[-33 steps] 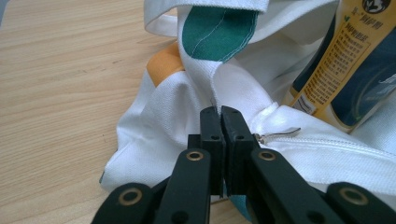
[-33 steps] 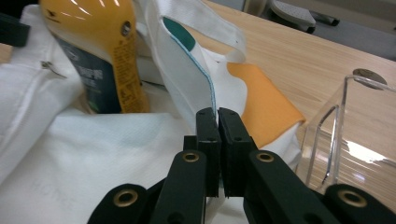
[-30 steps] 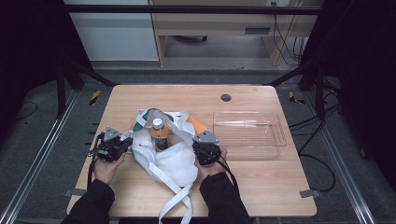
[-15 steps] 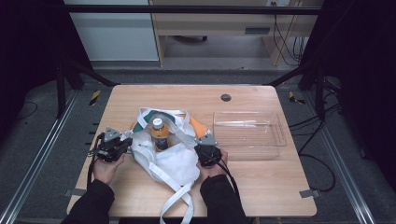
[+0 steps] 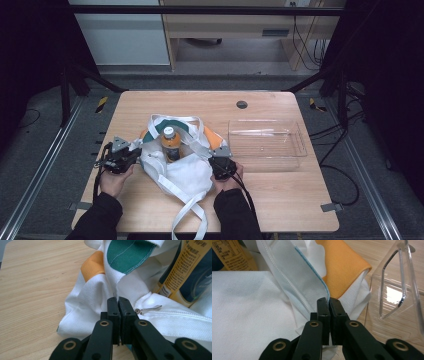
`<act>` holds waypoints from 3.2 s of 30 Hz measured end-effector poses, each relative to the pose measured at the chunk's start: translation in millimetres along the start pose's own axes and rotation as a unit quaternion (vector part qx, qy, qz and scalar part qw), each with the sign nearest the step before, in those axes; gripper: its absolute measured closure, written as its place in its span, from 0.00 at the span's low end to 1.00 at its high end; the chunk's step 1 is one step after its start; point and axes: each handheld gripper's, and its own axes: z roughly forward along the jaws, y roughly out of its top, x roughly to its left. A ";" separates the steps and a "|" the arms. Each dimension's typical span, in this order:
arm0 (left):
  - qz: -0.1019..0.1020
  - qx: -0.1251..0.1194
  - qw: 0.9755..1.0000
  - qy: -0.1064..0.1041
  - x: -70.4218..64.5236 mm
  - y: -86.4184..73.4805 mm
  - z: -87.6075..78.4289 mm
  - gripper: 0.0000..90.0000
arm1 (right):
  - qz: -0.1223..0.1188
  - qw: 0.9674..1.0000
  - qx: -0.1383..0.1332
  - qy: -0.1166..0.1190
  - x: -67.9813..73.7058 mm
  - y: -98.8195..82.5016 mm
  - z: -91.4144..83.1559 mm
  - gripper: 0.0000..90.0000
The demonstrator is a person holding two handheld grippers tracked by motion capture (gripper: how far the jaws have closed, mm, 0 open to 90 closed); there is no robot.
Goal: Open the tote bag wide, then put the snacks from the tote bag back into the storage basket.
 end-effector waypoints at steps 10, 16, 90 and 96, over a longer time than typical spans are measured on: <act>0.000 -0.027 1.000 -0.002 -0.7 3.3 -12.1 0.87 | 0.009 1.000 -0.020 0.014 -3.5 1.8 -9.4 0.95; -0.003 -0.054 0.998 -0.012 0.7 6.8 -28.0 0.76 | 0.011 0.998 -0.047 0.042 -9.3 8.4 -27.1 0.88; 0.052 -0.129 0.987 -0.082 -70.0 69.4 -37.0 0.43 | 0.024 0.991 -0.073 0.108 -121.3 -64.3 -147.7 0.26; 0.049 -0.127 0.988 -0.078 -68.6 71.9 -30.1 0.43 | 0.028 0.991 -0.063 0.113 -122.2 -67.6 -147.7 0.26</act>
